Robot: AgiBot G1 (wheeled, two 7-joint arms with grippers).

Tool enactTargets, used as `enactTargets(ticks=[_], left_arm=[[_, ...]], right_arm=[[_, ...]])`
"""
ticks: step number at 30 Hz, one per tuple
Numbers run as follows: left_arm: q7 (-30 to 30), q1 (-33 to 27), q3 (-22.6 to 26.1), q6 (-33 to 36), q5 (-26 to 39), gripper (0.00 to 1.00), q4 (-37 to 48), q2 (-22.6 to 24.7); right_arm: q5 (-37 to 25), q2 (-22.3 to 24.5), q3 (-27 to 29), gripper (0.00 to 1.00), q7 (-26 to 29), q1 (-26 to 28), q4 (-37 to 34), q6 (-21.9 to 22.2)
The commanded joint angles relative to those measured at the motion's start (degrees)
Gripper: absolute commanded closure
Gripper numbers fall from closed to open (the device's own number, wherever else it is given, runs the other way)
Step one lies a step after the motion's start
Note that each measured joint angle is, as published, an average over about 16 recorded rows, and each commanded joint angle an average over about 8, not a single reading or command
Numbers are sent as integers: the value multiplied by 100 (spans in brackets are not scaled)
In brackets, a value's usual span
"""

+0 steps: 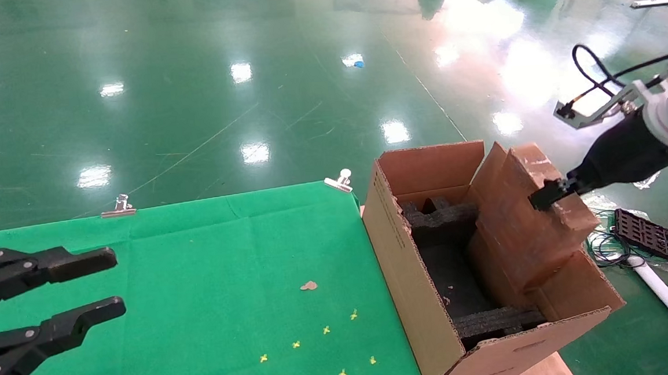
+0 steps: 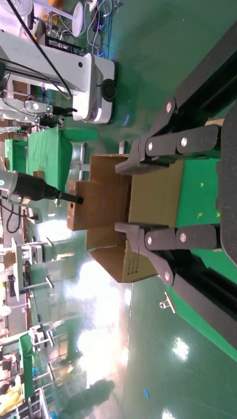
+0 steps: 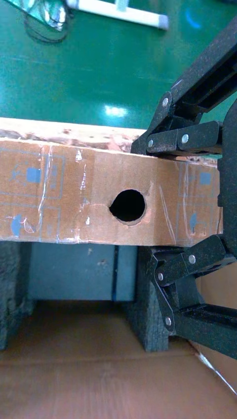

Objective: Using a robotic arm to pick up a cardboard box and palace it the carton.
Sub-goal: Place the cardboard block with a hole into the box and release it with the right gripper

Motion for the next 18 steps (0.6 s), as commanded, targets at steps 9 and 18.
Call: enactTargets(ticks=[9,18], left_arm=[[2,-1,3,-1,-2,0,0,-1],[3,-1,6,-3,-4,0,0,-3]], right_arm=[[-24,-369,-93,100,100,-634,-535,231],[44,-717,-100,100,150,-1261,-979,507]])
